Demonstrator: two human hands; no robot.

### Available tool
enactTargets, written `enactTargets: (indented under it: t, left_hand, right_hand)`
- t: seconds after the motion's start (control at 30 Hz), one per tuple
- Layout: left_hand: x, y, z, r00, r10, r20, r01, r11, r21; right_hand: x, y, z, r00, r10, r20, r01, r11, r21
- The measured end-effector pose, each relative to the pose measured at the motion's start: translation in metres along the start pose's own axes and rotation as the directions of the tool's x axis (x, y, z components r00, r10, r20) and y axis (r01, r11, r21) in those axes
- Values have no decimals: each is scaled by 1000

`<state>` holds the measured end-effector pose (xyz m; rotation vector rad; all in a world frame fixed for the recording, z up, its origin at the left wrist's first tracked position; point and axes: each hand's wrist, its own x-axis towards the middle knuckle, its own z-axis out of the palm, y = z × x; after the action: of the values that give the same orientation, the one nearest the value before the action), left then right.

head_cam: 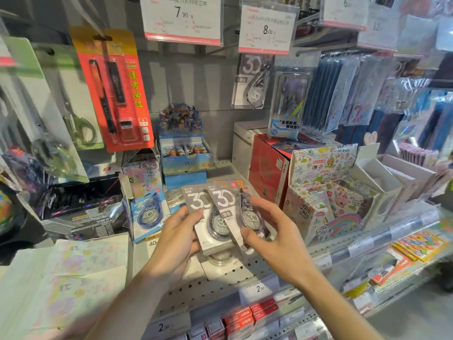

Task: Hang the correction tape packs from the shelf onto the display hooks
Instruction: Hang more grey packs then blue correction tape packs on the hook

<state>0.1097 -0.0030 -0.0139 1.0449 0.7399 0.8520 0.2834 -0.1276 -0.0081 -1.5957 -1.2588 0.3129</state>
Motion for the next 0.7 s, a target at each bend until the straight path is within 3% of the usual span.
enactTargets:
  t: [0.13,0.4,0.5,0.6,0.7]
  left_hand:
    - [-3,11,-8,998,61,30,-60,998,-33]
    - [-11,32,-29,982,169,-82,-164,984,64]
    - [-14,42,-38,976,203,-79,-197,977,79]
    - [-16,53,-43,966,244,-85,-234,965,115]
    - [-18,65,-41,951,300,-73,-280,939,202]
  right_hand:
    - [10,-13,16,994,-102,44,103,995,-12]
    - [25,-38,35,966,-223,130,226,974,-8]
    - [37,-48,38,981,-150,119,146,988,44]
    - [54,-59,35,966,35,256,-61,994,95]
    - [71,-65,27,936,73,345,-140,975,173]
